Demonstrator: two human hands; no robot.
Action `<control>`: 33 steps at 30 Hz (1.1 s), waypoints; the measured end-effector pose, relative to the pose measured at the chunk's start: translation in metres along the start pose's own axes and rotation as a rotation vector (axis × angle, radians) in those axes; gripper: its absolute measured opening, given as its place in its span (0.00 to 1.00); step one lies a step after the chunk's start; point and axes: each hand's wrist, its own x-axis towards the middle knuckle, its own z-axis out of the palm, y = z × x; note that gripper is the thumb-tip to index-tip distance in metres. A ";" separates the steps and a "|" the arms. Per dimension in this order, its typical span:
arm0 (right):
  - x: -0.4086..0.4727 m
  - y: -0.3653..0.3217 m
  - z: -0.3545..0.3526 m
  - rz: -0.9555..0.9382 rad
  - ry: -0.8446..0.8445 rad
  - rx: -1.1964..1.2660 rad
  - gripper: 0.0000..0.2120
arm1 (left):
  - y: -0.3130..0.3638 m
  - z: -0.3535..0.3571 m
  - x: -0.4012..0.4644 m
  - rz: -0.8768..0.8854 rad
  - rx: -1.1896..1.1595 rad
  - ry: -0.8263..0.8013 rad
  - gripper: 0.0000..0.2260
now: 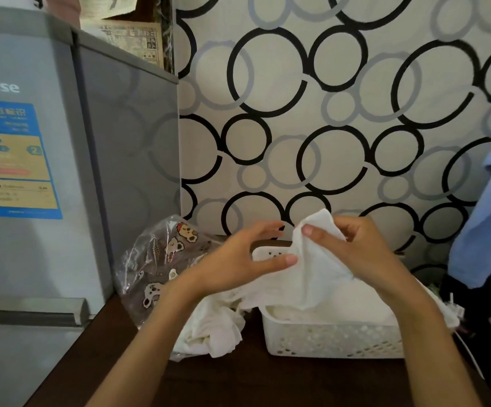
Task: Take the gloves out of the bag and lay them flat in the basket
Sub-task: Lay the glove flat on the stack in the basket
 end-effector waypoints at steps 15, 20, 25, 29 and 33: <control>0.001 0.025 -0.038 0.181 0.266 0.177 0.04 | 0.015 0.039 0.035 -0.280 -0.369 0.097 0.16; 0.000 0.026 -0.047 0.184 0.326 0.124 0.08 | 0.023 0.056 0.041 -0.202 -0.126 0.081 0.32; -0.004 0.029 -0.066 0.180 0.368 0.115 0.06 | 0.019 0.052 0.040 0.029 -0.198 0.159 0.06; -0.008 0.029 -0.072 0.116 0.345 0.077 0.06 | 0.018 0.043 0.040 0.032 -0.235 0.133 0.12; -0.005 0.027 -0.066 0.011 0.360 0.019 0.05 | 0.012 0.037 0.040 0.025 -0.129 0.365 0.13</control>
